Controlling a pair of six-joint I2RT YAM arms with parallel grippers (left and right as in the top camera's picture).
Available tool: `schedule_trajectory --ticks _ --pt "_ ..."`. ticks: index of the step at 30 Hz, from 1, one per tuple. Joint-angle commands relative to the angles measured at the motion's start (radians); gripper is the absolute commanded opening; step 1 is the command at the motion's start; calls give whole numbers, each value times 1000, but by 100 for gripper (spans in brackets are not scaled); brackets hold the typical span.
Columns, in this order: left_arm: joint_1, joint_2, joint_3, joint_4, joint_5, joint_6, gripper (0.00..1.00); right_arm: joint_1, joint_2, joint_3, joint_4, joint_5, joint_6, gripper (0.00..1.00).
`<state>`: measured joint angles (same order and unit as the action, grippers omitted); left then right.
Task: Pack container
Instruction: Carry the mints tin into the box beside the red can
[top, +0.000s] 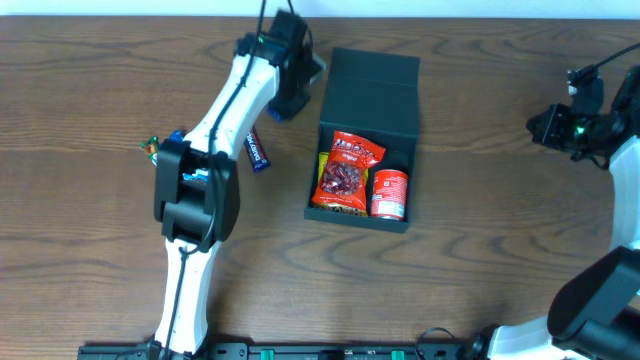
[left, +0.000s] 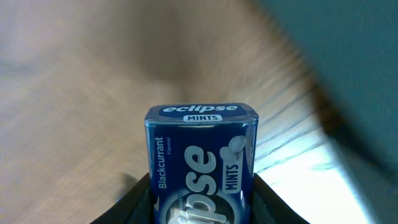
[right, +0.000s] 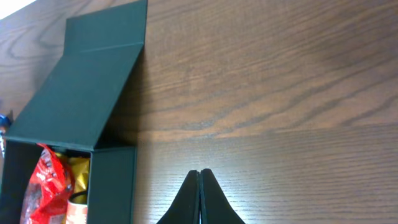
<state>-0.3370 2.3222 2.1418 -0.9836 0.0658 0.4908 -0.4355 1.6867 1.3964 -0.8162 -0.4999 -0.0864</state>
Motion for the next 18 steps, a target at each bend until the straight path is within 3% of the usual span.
schedule_trajectory --ticks 1,4,10,18 --pt "2 -120 89 -21 208 71 6 5 2 13 -8 -6 -35 2" --pt "-9 -164 95 -57 406 287 6 5 3 13 -8 -5 -35 1" --pt "-81 -168 92 -196 488 652 6 5 3 13 -7 -5 -35 2" --pt "-198 -159 92 -199 484 804 6 5 3 13 -8 -5 -35 2"
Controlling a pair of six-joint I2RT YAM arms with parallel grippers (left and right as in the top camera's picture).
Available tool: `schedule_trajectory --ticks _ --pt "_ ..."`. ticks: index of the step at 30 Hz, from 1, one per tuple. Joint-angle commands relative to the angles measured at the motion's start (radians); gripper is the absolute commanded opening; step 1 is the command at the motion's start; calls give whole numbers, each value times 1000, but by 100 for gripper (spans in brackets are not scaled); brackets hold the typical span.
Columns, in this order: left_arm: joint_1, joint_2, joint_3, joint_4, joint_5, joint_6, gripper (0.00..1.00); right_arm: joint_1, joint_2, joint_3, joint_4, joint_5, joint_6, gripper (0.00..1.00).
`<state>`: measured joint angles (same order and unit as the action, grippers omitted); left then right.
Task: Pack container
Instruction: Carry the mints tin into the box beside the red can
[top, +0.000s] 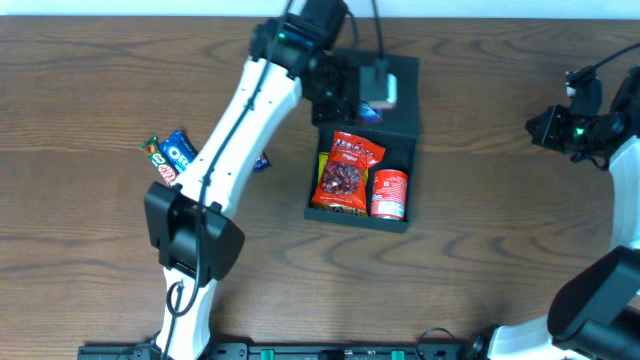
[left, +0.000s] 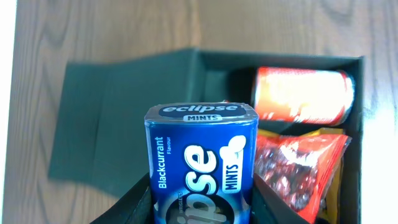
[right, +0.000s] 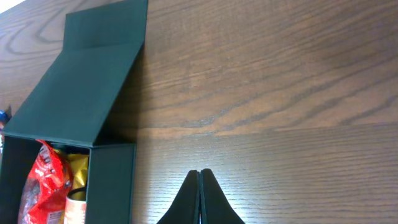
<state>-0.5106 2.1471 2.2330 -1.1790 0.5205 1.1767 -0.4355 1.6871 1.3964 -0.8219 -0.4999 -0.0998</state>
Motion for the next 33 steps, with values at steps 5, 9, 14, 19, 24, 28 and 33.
schedule_trajectory --ticks 5,9,14,19,24,28,33 --pt "-70 59 0 23 15 122 6 5 2 13 -10 -5 -41 2" --pt "-109 117 0 92 15 121 6 4 2 13 -16 -5 -61 2" --pt "-160 172 0 113 -5 79 6 4 2 13 -19 -5 -74 2" --pt "-175 191 -1 140 -30 76 6 4 2 13 -16 -5 -74 2" --pt "-175 206 -2 163 -31 68 6 4 2 13 -17 -5 -74 1" --pt "-172 232 -5 182 -28 45 6 4 2 13 -23 -5 -74 2" --pt "-170 264 -5 213 29 -8 6 4 2 13 -27 -5 -74 2"
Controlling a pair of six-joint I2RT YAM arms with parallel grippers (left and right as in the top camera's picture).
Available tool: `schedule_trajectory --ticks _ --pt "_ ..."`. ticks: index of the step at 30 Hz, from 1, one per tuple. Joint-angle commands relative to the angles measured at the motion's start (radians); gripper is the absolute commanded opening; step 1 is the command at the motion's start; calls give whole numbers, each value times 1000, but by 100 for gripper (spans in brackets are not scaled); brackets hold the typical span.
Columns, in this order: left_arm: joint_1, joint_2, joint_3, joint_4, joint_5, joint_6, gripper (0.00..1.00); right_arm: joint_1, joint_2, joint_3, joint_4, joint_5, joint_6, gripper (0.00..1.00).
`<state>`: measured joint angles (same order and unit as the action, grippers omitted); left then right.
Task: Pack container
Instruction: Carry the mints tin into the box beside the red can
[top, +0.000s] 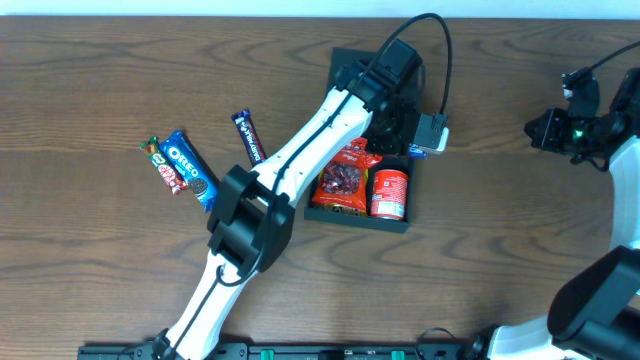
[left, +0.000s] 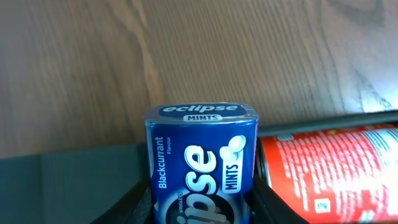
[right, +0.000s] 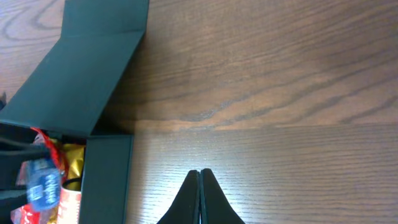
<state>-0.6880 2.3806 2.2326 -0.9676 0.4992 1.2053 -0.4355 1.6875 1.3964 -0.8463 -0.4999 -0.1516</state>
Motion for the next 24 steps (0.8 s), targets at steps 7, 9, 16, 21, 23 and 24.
schedule_trajectory --ticks 7,9,16,21,23,24 --pt "20 36 -5 3 39 -43 6 4 2 13 -3 -5 -22 2" --pt "30 36 -5 0 31 -43 5 4 2 13 -3 -5 -22 2" --pt "64 36 -48 0 14 -58 6 4 2 13 -3 -5 -22 2" --pt "66 36 -64 3 14 -58 6 4 2 13 -3 -5 -22 1" --pt "66 36 -64 9 14 -58 6 4 2 13 -3 -5 -22 1" --pt "66 36 -64 12 14 -58 6 4 2 13 -3 -5 -22 2"
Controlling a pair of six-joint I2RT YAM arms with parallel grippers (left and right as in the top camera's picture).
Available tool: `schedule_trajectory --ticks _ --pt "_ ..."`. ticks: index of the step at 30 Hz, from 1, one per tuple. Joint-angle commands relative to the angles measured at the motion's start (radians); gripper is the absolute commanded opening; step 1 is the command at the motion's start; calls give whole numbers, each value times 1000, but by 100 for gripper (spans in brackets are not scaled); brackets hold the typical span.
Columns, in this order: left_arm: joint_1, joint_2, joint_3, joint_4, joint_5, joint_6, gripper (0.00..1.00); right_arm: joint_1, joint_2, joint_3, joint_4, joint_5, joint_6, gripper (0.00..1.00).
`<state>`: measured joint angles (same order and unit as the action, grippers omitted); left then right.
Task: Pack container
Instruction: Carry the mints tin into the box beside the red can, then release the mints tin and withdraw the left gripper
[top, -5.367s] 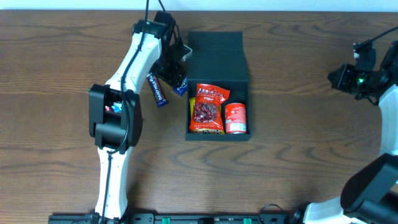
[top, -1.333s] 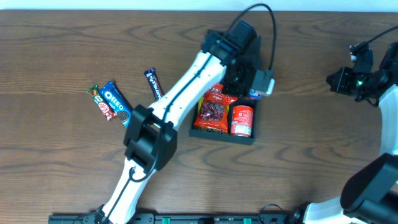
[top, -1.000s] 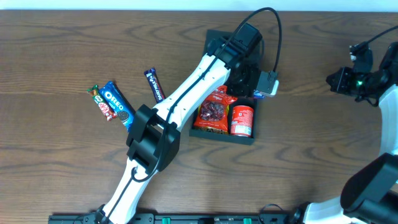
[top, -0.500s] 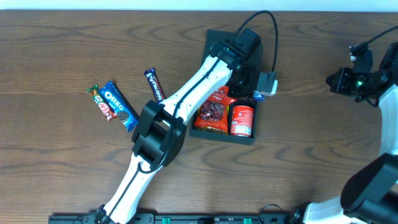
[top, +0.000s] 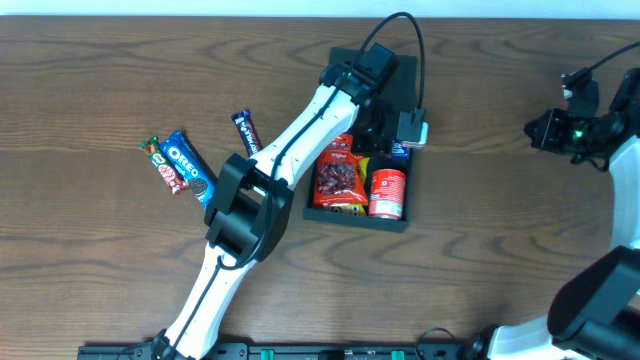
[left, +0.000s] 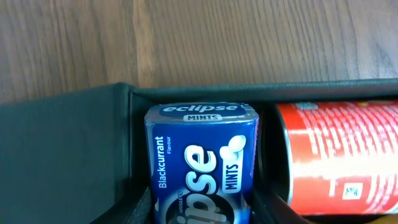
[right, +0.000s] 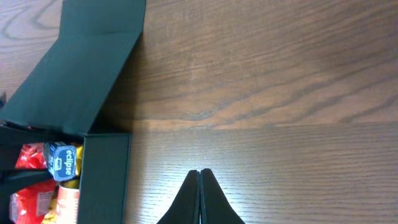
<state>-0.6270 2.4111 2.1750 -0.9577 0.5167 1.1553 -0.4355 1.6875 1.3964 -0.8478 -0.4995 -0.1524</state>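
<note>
The dark green box (top: 345, 212) lies open, its lid (top: 385, 70) folded back. Inside are a red snack bag (top: 338, 178) and a red can (top: 387, 192). My left gripper (top: 402, 138) is shut on a blue Eclipse mints tin (left: 202, 155) and holds it inside the box's far end. The tin stands between the box wall (left: 68, 155) and the can (left: 339, 155). It also shows in the right wrist view as the tin (right: 63, 160). My right gripper (right: 199, 177) is shut and empty over bare table, right of the box.
An Oreo pack (top: 187, 166), a small green-red candy (top: 155, 152) and a dark chocolate bar (top: 247, 135) lie on the table left of the box. My right arm (top: 575, 130) rests at the far right edge.
My left gripper has moved the mints tin left from over the box's right rim and down into the box, beside the can. The right arm has not moved.
My left gripper held the mints tin over the table left of the box lid. Then it held the tin above the lid, later over the box's right rim, and now inside the box beside the can. My right gripper stayed shut and still.
</note>
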Motion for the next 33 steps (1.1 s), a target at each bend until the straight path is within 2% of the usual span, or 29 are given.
schedule_trajectory --ticks 1,4,5,6,8,10,12,14,25,33 --pt "5 5 -7 6 -3 -8 6 4 2 13 -1 -5 -21 2" --pt "5 5 -7 13 -2 -11 6 4 2 13 -1 -5 -21 1" --pt "5 5 -7 13 -3 -12 9 4 2 13 -1 -5 -21 1" --pt "5 5 -7 14 -3 -21 21 4 2 13 -1 -5 -21 2" --pt "5 5 -7 24 -3 -52 31 4 2 13 -1 -5 -21 1" --pt "5 5 -7 30 -4 -69 49 4 2 13 -1 -5 -21 2" --pt "5 5 -7 32 -4 -72 55 4 2 13 -1 -5 -21 2" --pt "5 5 -7 32 -4 -72 97 4 2 13 -2 -5 -21 2" --pt "6 -10 1 97 -12 -173 95 4 2 13 -1 -5 -21 2" --pt "6 -48 7 208 -180 -245 95 4 2 13 -1 -6 -21 2"
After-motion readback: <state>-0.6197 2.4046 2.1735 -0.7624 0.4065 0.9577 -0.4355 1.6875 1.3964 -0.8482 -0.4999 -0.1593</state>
